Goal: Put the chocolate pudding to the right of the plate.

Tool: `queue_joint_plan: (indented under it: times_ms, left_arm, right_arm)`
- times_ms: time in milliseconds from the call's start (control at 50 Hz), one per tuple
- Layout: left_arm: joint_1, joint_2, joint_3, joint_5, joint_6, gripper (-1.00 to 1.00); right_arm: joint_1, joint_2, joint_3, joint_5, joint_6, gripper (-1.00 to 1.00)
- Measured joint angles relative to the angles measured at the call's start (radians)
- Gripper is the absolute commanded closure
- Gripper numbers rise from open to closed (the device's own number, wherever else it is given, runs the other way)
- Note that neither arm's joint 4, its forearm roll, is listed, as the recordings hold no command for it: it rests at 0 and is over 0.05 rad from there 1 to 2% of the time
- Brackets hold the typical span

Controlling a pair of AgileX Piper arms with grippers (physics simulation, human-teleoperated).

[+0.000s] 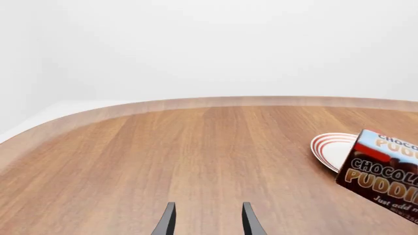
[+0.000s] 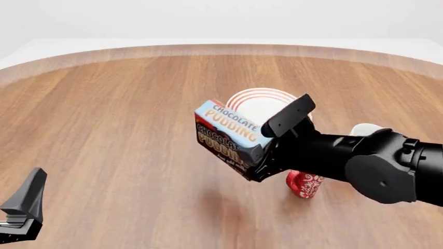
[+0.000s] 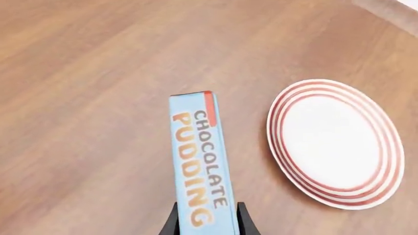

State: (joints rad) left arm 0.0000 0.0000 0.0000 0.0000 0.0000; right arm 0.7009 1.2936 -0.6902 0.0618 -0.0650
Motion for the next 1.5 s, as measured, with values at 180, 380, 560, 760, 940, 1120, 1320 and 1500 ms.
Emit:
queue_joint_plan:
  times_ms: [180,380,560,760,940,1120,1320,1500]
  left_arm:
    - [0.0,0.0,0.0,0.0,0.0,-1.0]
    - [0.0,0.0,0.0,0.0,0.0,-1.0]
    - [0.0,0.0,0.0,0.0,0.0,-1.0]
    - [0.0,0.0,0.0,0.0,0.0,-1.0]
    - [0.0,0.0,0.0,0.0,0.0,-1.0]
    - [0.0,0.0,0.0,0.0,0.0,-1.0]
    - [0.0,0.0,0.0,0.0,0.0,-1.0]
    - [0.0,0.0,0.0,0.0,0.0,-1.0]
  right_arm:
    - [-0.055,-0.006,-0.064,0.027,-0.027,1.0]
    - [-0.128,-0.004,-0.122,0.053,-0.055,1.0]
    - [-0.199,0.007,-0.155,0.06,-0.065,1.0]
    - [-0.284,-0.007,-0.164,0.075,-0.073,1.0]
    - [-0.366,0.006,-0.182,0.077,-0.076,1.0]
    - [-0.434,0.037,-0.211,0.079,-0.08,1.0]
    - [-0.506,0.066,-0.246,0.081,-0.083,1.0]
    - [-0.57,0.108,-0.276,0.077,-0.087,1.0]
